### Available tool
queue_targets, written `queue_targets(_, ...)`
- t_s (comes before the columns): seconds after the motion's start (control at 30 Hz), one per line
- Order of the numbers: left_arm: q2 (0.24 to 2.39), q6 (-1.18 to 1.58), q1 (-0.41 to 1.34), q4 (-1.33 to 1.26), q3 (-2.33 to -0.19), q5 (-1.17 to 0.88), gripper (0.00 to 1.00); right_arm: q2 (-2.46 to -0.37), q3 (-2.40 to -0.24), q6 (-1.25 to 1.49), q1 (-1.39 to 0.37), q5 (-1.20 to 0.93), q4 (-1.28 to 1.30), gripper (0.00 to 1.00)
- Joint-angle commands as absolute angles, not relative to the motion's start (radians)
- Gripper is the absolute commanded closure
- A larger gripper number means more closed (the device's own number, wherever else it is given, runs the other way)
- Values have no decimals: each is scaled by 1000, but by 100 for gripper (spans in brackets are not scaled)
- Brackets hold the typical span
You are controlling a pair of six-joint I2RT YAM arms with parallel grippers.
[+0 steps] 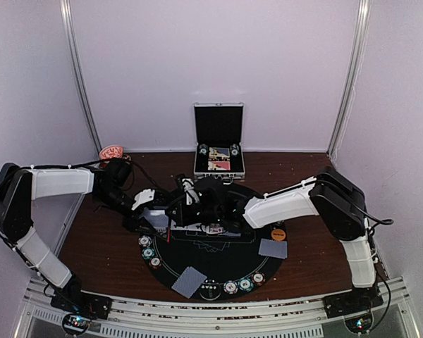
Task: Distribute texas hold em gaming equipment
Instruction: Pass from the left arm to the right
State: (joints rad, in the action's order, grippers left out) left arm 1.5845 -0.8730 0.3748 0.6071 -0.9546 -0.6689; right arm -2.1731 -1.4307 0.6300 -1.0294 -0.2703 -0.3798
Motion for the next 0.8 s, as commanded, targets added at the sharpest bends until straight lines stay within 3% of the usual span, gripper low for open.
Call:
queue_targets(0.0, 1593, -888, 373, 601, -957, -712, 39, -2145, -1417, 640, -1023, -273, -380, 93)
queue_targets(0.2, 1595, -885, 373, 598, -956, -709, 40, -2154, -1433, 646, -1019, -280, -355, 57)
queue_targets(0.3, 1594, -884, 374, 597, -957, -709, 39, -2151, -1423, 669, -1014, -301, -364, 48)
queue_targets(0.47, 1594, -885, 374, 597, -956, -712, 39, -2171, -1414, 747, -1008, -363, -409, 37)
queue_targets(0.77, 1584, -887, 374, 597, -953, -718, 39, -2233, -1420, 918, -1005, -464, -519, 35)
